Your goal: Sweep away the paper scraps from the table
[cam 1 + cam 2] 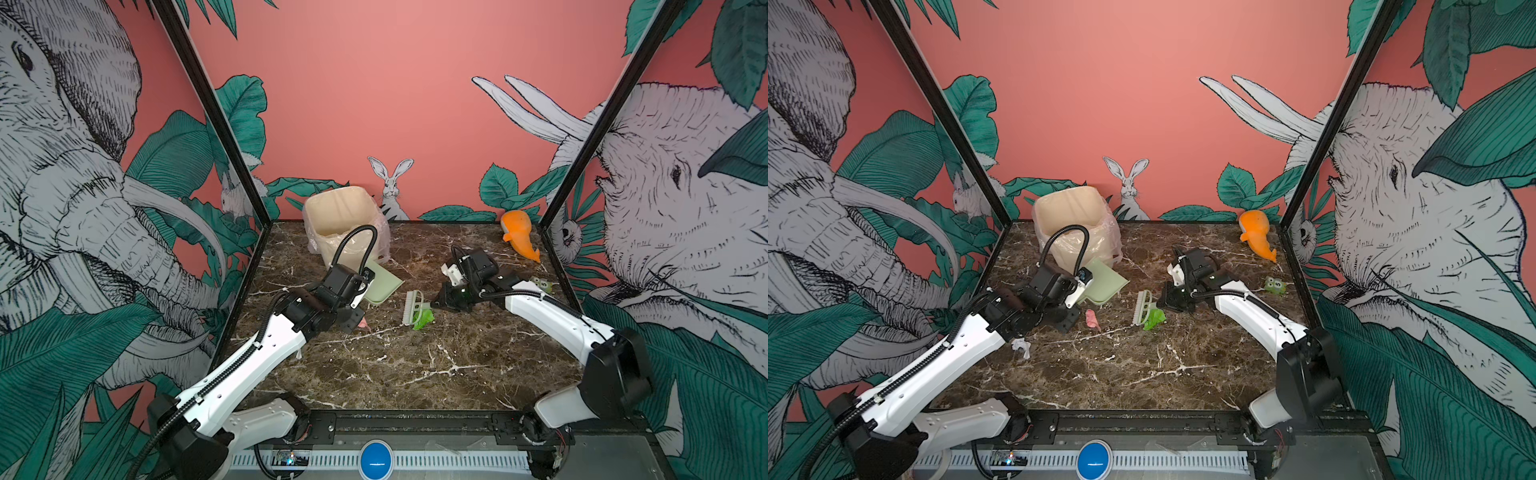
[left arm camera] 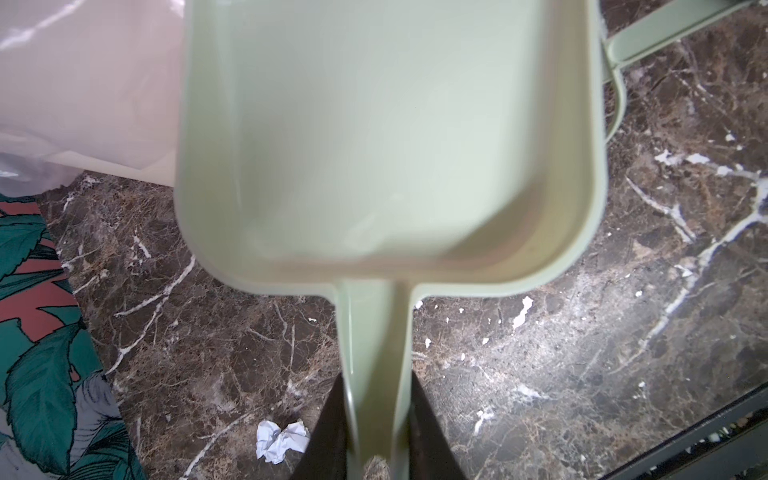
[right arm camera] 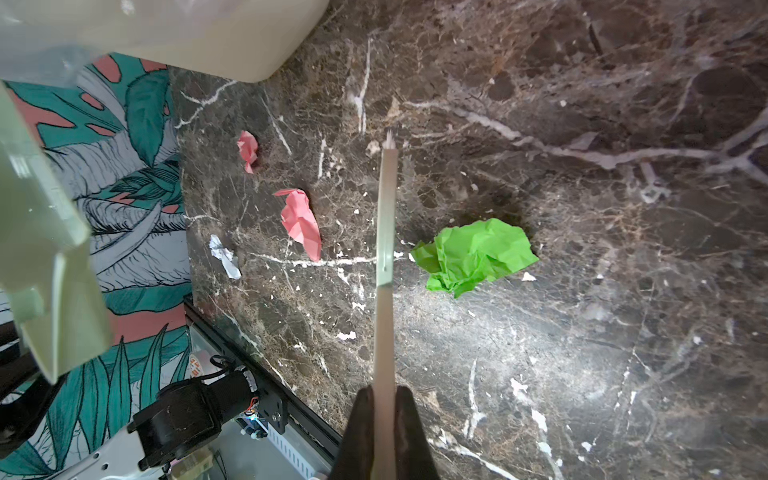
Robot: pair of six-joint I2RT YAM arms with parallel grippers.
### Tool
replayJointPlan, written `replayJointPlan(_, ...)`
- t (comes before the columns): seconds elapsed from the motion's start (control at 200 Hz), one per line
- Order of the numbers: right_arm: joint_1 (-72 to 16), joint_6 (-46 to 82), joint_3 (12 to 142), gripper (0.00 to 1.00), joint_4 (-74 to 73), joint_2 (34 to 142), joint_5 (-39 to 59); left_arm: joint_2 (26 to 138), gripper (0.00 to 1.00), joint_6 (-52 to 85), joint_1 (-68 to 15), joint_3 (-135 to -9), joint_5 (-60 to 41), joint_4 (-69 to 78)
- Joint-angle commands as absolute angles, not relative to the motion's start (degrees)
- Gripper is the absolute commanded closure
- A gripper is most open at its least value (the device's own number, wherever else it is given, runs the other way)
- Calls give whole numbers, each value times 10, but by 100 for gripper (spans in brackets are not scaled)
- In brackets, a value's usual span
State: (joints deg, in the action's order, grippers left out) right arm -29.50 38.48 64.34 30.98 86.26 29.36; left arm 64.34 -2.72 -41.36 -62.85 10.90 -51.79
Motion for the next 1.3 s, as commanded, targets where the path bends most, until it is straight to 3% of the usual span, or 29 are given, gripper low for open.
replayJointPlan(0.0,-279,377,625,100,293,847,307,648,93,-8,-434,-615,99,-505)
replayJointPlan(0.33,-223,321,555,100,417,730,303,682,93,0,-473,-588,85,-493)
replayJointPlan(0.56,-213,241,646,100,573,689,267,708,93,-2,-496,-565,61,-478)
replayJointPlan(0.78,-209,107,790,100,720,767,160,758,94,3,-534,-555,38,-453)
replayJointPlan(0.99,-211,43,890,100,765,868,58,796,94,6,-559,-553,30,-438)
replayJointPlan(1.296,-232,25,966,100,762,974,35,849,95,0,-583,-565,34,-432)
